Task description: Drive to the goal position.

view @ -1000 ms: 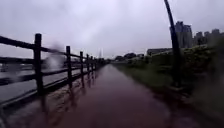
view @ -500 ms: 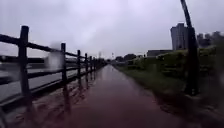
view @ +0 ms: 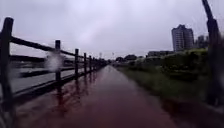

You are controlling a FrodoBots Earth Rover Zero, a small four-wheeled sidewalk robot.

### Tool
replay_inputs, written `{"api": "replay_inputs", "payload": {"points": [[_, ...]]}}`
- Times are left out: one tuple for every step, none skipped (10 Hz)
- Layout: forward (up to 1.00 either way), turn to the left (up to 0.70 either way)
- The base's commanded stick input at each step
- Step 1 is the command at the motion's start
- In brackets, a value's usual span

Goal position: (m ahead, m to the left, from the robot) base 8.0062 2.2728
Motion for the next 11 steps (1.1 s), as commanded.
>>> {"api": "replay_inputs", "payload": {"points": [[1.00, 0.01], [1.00, 0.01], [1.00, 0.01], [1.00, 0.01], [1.00, 0.01], [1.00, 0.01], [1.00, 0.01], [1.00, 0.01], [1.00, 0.01], [1.00, 0.01], [1.00, 0.01]]}}
